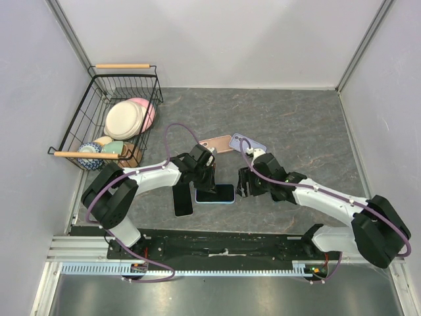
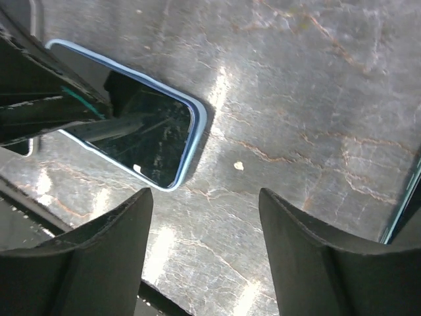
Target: Put the phone into the phone case
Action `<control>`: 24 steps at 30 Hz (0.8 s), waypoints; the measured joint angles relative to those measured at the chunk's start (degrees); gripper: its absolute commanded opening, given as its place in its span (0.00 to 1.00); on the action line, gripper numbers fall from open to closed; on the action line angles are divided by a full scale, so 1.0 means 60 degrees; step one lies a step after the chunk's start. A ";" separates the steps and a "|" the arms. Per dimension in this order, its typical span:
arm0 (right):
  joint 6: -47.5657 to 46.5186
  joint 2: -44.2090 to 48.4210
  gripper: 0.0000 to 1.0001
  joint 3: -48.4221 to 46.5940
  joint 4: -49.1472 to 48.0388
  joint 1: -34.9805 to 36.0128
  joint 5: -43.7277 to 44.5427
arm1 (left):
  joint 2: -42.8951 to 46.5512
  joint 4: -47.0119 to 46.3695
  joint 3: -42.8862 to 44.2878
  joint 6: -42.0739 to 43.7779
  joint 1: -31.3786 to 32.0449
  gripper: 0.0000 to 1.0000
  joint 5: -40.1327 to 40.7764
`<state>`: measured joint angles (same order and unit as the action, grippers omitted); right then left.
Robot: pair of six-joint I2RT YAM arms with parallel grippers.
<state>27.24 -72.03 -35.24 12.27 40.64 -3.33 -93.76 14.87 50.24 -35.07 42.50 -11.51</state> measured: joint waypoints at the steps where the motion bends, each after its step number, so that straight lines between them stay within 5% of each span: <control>1: -0.0015 0.0087 0.75 0.0004 -0.0084 -0.0084 -0.0171 | 0.0000 0.0000 0.0000 -0.0004 0.0004 0.02 0.0004; 12: 0.1009 -0.0718 0.70 0.1184 -0.2922 -0.2386 -0.4513 | 0.0131 -0.0087 -0.0135 -0.0004 0.0055 0.02 0.0149; 14: 0.1180 -0.1064 0.61 0.1249 -0.3253 -0.2404 -0.4962 | 0.0146 -0.0106 -0.0153 0.0000 0.0055 0.02 0.0157; 24: 0.1727 -0.3002 0.49 0.1206 -0.4765 -0.2430 -0.5843 | 0.0164 -0.0117 -0.0171 0.0000 0.0062 0.02 0.0160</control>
<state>37.60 -90.04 -28.01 -16.32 26.06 -38.39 -92.77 14.17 49.21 -35.07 42.87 -10.55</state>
